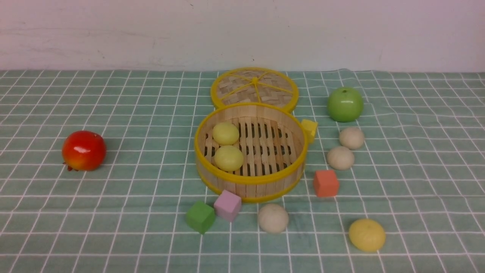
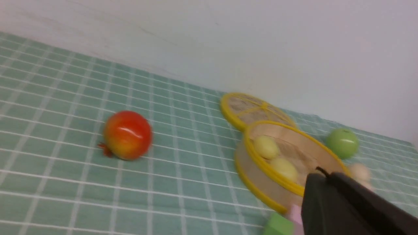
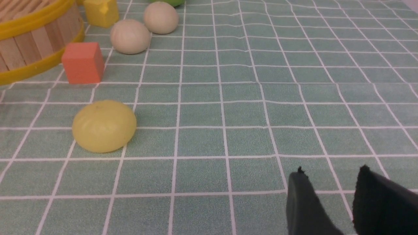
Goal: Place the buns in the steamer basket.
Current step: Use the right arm to grab a steamed stuffed bun
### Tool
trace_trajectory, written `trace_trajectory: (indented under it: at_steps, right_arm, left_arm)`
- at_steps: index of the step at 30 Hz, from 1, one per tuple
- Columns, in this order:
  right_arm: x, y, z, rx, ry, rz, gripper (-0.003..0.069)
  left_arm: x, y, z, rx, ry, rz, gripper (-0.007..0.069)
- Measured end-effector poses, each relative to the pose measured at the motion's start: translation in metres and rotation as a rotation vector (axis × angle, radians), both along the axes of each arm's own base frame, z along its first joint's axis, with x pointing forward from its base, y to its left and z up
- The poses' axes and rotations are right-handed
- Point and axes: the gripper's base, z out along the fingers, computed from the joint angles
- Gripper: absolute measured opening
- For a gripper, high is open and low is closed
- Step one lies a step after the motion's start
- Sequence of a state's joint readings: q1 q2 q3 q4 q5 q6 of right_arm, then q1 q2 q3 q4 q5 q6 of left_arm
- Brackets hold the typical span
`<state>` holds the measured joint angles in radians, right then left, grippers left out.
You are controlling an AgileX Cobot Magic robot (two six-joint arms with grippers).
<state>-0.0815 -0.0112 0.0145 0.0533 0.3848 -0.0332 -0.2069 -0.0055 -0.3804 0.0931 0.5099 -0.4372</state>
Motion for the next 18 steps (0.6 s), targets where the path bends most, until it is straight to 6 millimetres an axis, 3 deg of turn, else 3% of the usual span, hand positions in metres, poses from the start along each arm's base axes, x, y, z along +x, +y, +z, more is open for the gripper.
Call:
trace_trajectory:
  at_steps: [3, 12, 18]
  right_arm:
    - [0.000, 0.000, 0.000, 0.000, 0.000, 0.000, 0.0240]
    - [0.000, 0.000, 0.000, 0.000, 0.000, 0.000, 0.0240]
    - [0.000, 0.000, 0.000, 0.000, 0.000, 0.000, 0.0240]
  left_arm:
    - [0.009, -0.001, -0.016, 0.033, -0.004, 0.075, -0.0014]
    - [0.031, 0.009, -0.110, 0.066, 0.223, 0.309, -0.0013]
    - [0.031, 0.010, -0.120, 0.079, 0.271, 0.319, -0.0013]
